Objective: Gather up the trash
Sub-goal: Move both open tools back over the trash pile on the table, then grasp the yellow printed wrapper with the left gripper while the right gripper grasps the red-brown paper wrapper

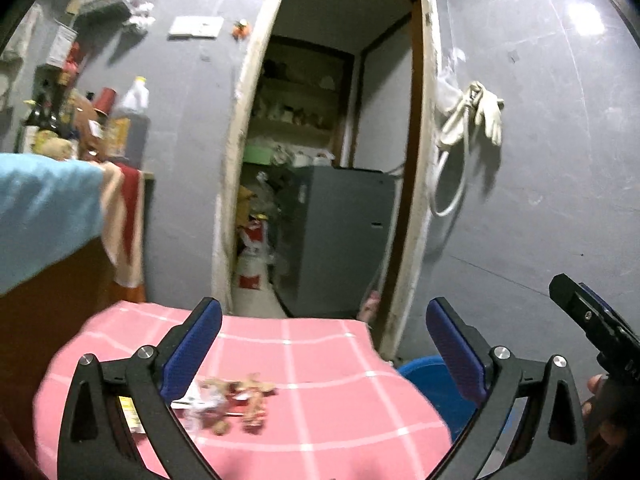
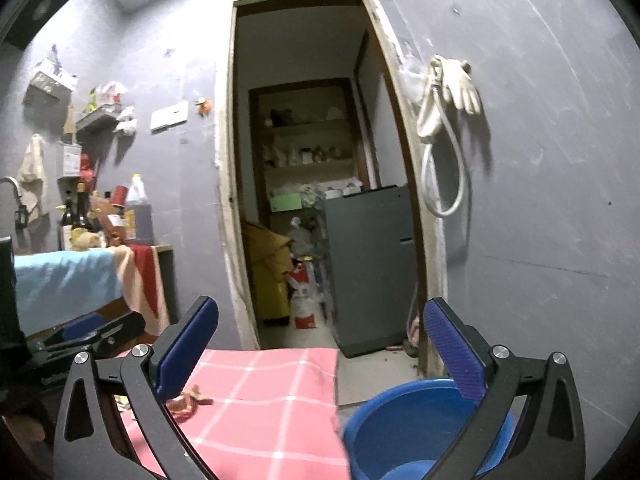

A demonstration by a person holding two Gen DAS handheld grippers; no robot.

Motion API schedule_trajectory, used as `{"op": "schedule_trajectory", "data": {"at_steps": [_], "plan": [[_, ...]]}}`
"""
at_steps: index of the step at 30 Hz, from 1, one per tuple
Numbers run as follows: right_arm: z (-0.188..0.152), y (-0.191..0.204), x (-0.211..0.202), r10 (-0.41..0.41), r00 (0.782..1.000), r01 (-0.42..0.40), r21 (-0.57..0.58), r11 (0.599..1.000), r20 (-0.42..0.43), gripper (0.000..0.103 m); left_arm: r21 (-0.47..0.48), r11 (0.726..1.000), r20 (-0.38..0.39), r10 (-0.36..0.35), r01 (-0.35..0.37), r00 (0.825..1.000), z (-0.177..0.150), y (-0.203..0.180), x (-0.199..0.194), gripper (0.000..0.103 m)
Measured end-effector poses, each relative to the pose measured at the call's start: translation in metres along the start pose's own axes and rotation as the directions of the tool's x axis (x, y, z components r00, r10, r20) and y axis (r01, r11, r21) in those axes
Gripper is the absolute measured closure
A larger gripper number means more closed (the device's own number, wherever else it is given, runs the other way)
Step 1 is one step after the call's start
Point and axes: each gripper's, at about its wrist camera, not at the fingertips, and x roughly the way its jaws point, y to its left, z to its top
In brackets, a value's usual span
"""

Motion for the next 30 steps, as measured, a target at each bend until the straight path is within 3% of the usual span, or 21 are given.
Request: {"op": "schedule_trajectory", "data": {"at_steps": [14,30], "plan": [[-0.022,0.07,0.006,0.096,0.995,-0.097,-0.024,0.995,-0.019,0.0,0.005,0.983,0.041,0.185,-0.185,0.982,-0.015,0.068,-0.051,0.003],[-0.065,0.124,0.05,0.184,0.96,-0.207,-0.094,0.974,-0.209,0.0,-0.03,0.961,-0.104,0.272,-0.277,0.957,-0.055,0.128,-0.041,0.003]]}}
